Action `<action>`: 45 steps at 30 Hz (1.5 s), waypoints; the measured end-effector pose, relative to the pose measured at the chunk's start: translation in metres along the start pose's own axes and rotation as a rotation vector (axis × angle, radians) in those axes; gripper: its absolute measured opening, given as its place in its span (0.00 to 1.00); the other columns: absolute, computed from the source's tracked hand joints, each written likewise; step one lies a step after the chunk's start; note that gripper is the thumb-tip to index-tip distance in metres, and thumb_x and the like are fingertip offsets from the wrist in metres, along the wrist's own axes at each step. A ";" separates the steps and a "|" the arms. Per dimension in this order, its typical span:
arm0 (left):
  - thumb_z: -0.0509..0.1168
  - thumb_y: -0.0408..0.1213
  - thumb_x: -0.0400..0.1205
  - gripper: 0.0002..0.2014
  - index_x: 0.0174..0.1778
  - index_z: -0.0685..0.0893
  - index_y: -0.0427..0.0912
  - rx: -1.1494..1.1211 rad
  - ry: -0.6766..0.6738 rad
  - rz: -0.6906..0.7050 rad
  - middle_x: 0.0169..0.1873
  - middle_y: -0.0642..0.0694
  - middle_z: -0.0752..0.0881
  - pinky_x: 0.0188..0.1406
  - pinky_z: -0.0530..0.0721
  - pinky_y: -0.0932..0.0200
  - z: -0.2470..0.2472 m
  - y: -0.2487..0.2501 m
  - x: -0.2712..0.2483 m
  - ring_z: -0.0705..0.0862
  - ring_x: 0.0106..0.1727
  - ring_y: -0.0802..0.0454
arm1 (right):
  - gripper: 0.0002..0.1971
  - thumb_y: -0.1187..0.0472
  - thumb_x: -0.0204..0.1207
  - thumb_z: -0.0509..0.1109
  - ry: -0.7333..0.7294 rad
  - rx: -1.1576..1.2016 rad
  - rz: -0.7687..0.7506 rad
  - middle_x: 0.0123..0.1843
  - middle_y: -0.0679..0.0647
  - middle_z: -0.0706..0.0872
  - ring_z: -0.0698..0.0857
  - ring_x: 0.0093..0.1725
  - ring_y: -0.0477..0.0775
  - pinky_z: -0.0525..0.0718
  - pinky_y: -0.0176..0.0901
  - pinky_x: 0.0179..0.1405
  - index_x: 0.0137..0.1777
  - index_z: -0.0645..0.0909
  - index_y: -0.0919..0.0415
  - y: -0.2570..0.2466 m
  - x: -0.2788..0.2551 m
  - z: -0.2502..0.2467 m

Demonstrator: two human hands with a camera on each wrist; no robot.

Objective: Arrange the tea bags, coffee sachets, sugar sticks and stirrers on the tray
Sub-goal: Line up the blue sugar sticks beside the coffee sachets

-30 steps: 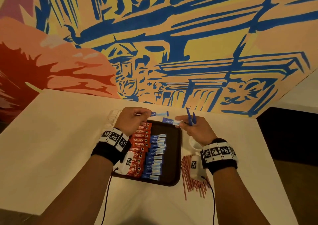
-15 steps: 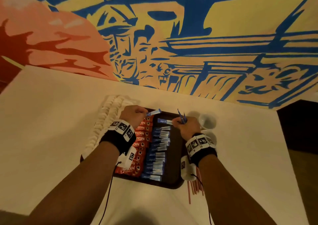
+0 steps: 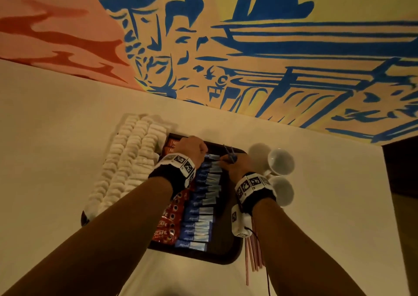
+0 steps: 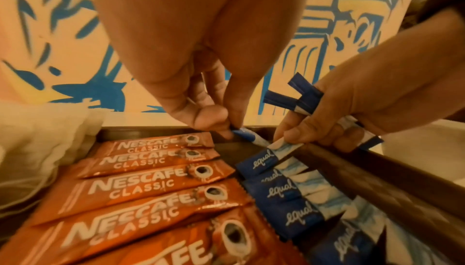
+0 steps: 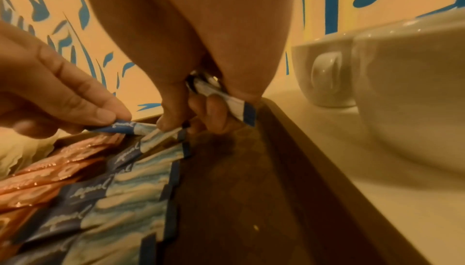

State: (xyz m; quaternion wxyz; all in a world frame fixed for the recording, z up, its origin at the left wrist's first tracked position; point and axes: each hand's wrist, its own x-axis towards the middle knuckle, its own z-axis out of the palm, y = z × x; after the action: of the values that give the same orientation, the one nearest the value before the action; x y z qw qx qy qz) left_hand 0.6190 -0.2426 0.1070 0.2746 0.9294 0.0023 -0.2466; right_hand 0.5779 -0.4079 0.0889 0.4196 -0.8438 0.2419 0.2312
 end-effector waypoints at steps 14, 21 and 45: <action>0.69 0.31 0.81 0.10 0.55 0.90 0.44 0.314 -0.097 0.097 0.59 0.42 0.87 0.60 0.87 0.49 0.014 0.006 0.009 0.86 0.58 0.42 | 0.08 0.61 0.81 0.74 0.055 -0.073 -0.014 0.55 0.59 0.90 0.87 0.56 0.60 0.85 0.50 0.58 0.57 0.87 0.62 0.008 0.004 0.009; 0.69 0.30 0.81 0.12 0.59 0.88 0.45 0.249 -0.086 0.086 0.61 0.43 0.87 0.63 0.85 0.51 0.010 0.008 0.004 0.86 0.60 0.44 | 0.04 0.57 0.81 0.74 0.110 0.042 -0.083 0.47 0.53 0.87 0.84 0.48 0.54 0.81 0.46 0.51 0.47 0.83 0.55 0.007 -0.009 0.000; 0.69 0.50 0.83 0.05 0.52 0.90 0.59 -0.686 0.249 0.416 0.41 0.50 0.89 0.33 0.80 0.64 -0.126 0.086 -0.260 0.85 0.36 0.57 | 0.14 0.52 0.92 0.58 -0.022 0.125 -0.689 0.65 0.46 0.86 0.82 0.64 0.45 0.75 0.33 0.58 0.71 0.80 0.50 -0.065 -0.238 -0.094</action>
State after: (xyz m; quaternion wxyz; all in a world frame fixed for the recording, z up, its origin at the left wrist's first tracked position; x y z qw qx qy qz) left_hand 0.4597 -0.2175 0.3619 0.6098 0.7874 -0.0703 -0.0567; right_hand 0.4498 -0.3997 0.3198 0.5264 -0.8460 -0.0480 0.0698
